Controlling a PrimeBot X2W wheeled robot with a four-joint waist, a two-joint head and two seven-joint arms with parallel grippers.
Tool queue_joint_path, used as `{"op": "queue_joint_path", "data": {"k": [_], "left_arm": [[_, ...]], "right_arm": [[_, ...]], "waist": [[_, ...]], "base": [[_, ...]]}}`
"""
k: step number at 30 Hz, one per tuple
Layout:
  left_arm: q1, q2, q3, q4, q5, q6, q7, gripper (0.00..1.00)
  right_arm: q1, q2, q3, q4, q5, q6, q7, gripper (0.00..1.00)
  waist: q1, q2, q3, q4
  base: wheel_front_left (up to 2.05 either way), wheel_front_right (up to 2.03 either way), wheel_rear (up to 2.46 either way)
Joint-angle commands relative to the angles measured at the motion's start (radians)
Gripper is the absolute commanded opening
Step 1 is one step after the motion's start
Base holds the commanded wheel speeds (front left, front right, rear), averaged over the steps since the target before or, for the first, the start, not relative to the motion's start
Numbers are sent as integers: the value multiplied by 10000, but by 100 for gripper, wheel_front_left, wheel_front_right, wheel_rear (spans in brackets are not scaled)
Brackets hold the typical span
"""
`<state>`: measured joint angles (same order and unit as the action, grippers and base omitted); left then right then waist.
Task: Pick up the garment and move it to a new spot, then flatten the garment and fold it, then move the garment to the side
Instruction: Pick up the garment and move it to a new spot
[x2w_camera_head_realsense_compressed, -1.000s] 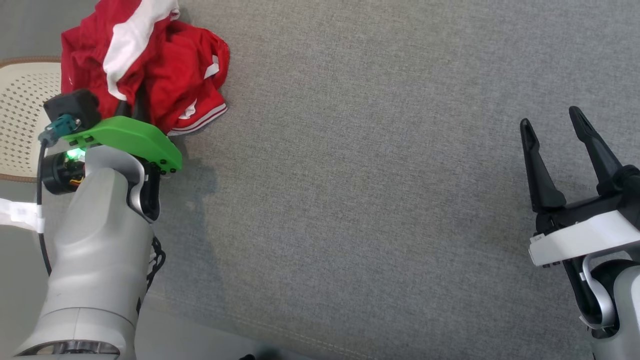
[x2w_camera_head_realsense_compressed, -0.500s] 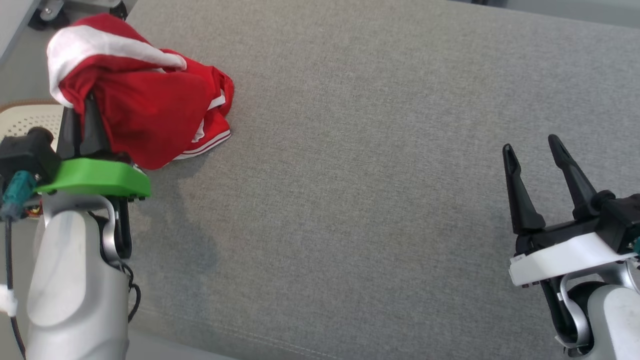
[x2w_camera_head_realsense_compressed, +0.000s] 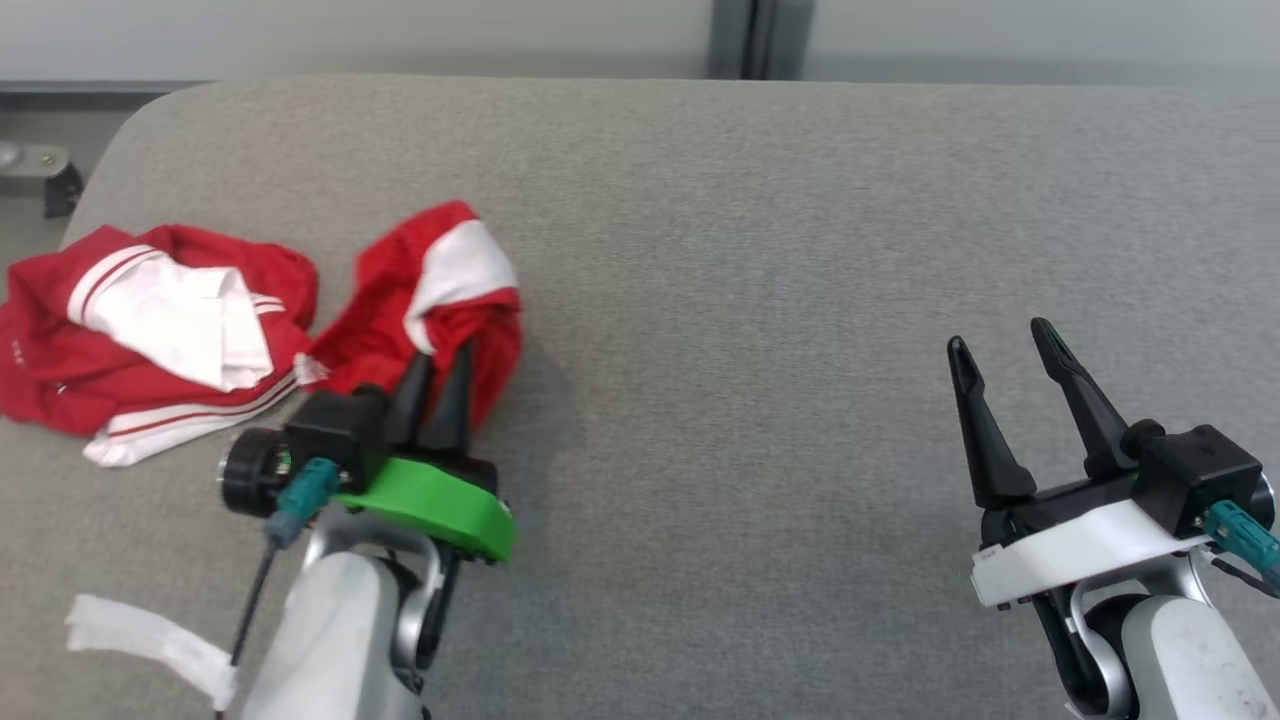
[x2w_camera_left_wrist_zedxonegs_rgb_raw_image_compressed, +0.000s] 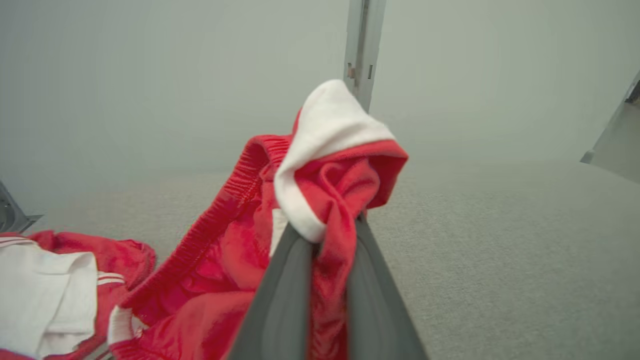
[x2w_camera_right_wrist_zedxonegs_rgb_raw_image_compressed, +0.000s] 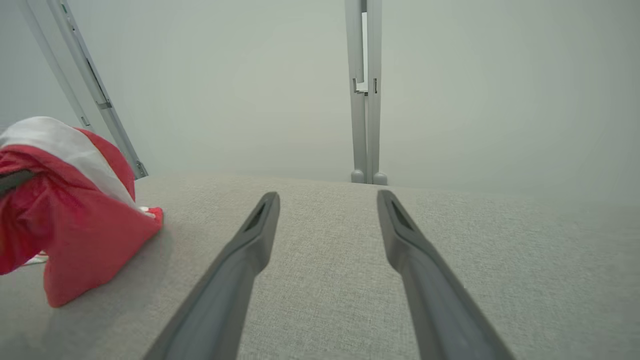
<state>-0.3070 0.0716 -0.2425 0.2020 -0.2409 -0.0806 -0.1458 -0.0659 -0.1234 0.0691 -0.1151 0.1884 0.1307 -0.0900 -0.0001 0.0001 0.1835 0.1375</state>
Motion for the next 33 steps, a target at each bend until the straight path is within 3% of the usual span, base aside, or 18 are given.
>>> {"op": "queue_joint_path", "data": {"k": [1, 7, 11, 16, 17, 18, 19, 27, 33], "left_arm": [[28, -69, -331, 48, -30, -112, 80, 0], [-727, -181, -2341, 436, -335, -326, 316, 0], [-1442, -185, -3361, 780, -708, -209, 296, 0], [-2139, -175, -4350, 1512, -1217, -21, 205, 0], [-2258, -174, -4460, 1615, -1284, 38, 153, 16], [-2386, -174, -4579, 1744, -1384, 130, 42, 73], [-2460, -174, -4684, 1831, -1435, 201, -89, 100], [-2531, -177, -5153, 1856, -1717, 731, -887, 100], [-1977, 189, -4286, 1324, -1946, 1272, -1125, 100]], "right_arm": [[138, -8, -51, 24, 16, 1, -83, 100], [-101, 150, 3, 114, 122, 3, -260, 100], [-271, 304, -6, 276, 222, 1, -491, 100], [-398, 470, -147, 643, 306, 1, -870, 100], [-429, 498, -155, 687, 318, 1, -919, 100], [-466, 521, -157, 745, 319, 1, -987, 100], [-477, 537, -169, 797, 315, 1, -1015, 100], [-439, 594, -174, 1105, 165, 1, -1154, 100], [-248, 448, -197, 1007, 85, 1, -967, 100]], "waist": [[1, -1, -375, -1296], [1, -1, 184, -2794], [1, -1, 767, -3665], [1, -1, 1261, -4246], [1, -1, 1319, -4293], [1, -1, 1357, -4319], [1, -1, 1362, -4325], [1, -1, 706, -3742], [1, -1, 184, -2962]], "base": [[0, 0, 0], [0, 0, 0], [0, 0, 0], [0, 0, 0], [0, 0, 0], [0, 0, 0], [0, 0, 0], [0, 0, 0], [0, 0, 0]]}}
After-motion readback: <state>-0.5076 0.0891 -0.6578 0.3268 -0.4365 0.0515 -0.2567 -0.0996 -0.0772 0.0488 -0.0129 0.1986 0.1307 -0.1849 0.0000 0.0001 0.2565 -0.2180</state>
